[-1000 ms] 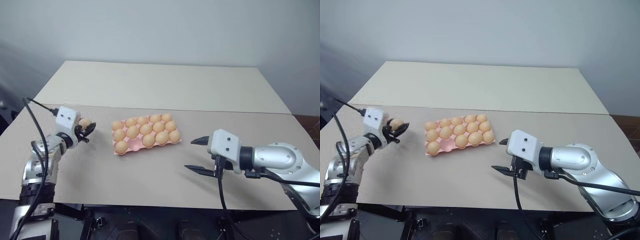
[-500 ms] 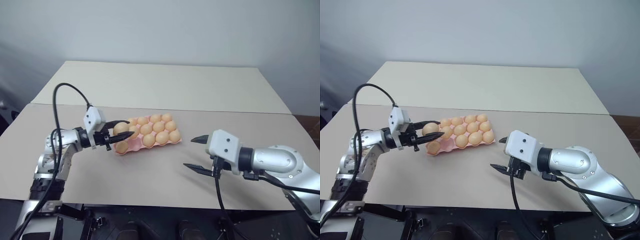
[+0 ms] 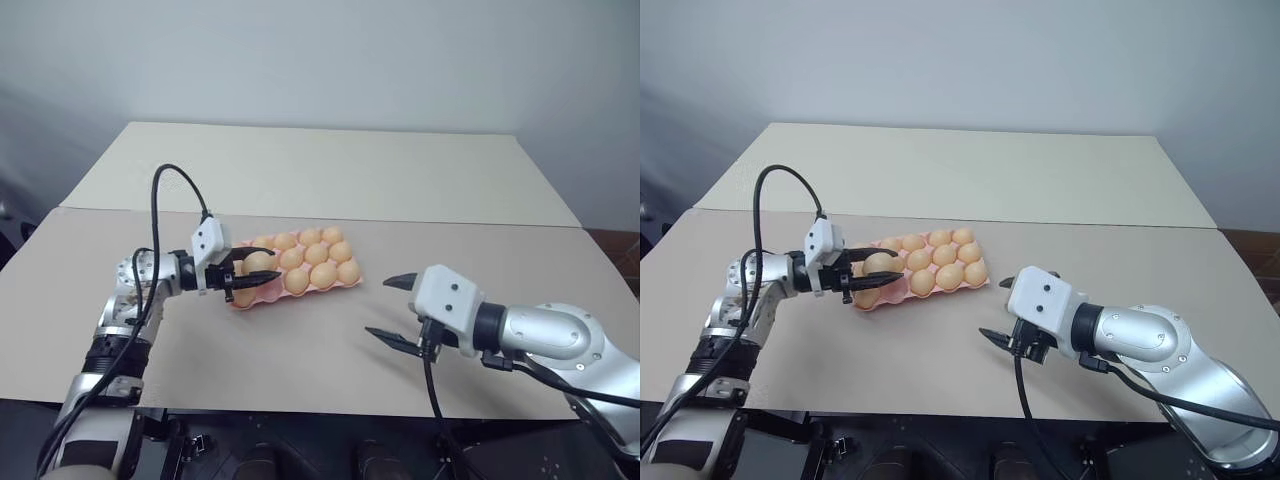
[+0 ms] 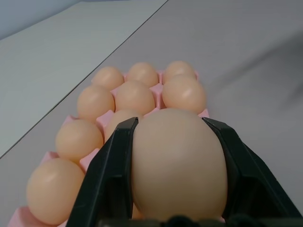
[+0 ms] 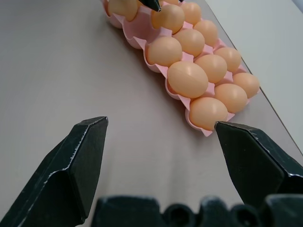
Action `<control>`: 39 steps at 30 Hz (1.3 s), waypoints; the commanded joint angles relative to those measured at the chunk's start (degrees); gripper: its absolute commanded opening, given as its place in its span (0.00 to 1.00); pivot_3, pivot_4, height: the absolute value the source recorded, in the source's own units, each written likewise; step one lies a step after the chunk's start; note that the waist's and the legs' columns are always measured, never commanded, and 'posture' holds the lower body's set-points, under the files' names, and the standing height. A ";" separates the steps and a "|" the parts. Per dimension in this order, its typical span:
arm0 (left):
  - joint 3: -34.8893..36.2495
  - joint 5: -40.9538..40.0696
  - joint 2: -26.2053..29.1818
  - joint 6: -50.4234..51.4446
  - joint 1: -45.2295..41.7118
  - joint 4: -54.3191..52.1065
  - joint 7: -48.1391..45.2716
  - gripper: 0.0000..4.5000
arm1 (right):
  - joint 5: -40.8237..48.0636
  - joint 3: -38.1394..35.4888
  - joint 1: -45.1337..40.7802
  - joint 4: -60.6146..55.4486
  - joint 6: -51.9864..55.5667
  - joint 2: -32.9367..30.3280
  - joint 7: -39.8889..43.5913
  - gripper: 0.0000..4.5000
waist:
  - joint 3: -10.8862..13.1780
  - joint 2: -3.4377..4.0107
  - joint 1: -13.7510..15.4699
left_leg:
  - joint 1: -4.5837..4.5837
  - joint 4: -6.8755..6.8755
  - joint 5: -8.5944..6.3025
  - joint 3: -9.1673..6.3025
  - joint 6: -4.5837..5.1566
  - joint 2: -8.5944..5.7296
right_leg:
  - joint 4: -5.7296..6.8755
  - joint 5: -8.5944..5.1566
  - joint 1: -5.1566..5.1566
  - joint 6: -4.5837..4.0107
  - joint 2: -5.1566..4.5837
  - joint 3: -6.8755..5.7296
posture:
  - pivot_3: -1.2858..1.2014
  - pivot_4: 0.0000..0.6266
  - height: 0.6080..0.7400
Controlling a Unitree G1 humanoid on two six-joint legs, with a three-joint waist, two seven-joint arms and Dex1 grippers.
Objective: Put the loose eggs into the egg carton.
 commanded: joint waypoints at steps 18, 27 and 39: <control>7.15 -4.96 3.27 0.97 0.44 -5.28 -0.48 0.98 | -0.57 -1.59 0.08 -0.86 -0.59 -0.58 -0.01 0.94 | 0.00 0.00 -0.01 | -0.01 0.01 0.00 -0.01 0.01 0.01 | 0.00 0.00 -0.01 0.00 0.00 0.00 | 0.52 0.24 1.00; 13.09 -7.31 12.96 5.24 12.38 -16.18 -0.63 0.98 | -0.62 -2.48 -0.27 0.73 -2.23 -1.02 2.11 0.94 | 0.00 0.01 -0.31 | 0.03 0.00 -0.01 -0.01 0.01 0.03 | 0.01 0.00 0.00 0.00 0.00 0.01 | 0.52 0.24 1.00; 31.26 -14.99 19.44 16.92 36.97 -37.03 3.36 0.98 | 1.80 -14.28 5.35 13.00 -20.38 -3.99 19.24 0.94 | 0.01 0.01 0.09 | 0.12 -0.03 -0.04 0.05 0.05 0.07 | -0.09 -0.02 0.11 0.02 -0.02 0.00 | 0.52 0.24 1.00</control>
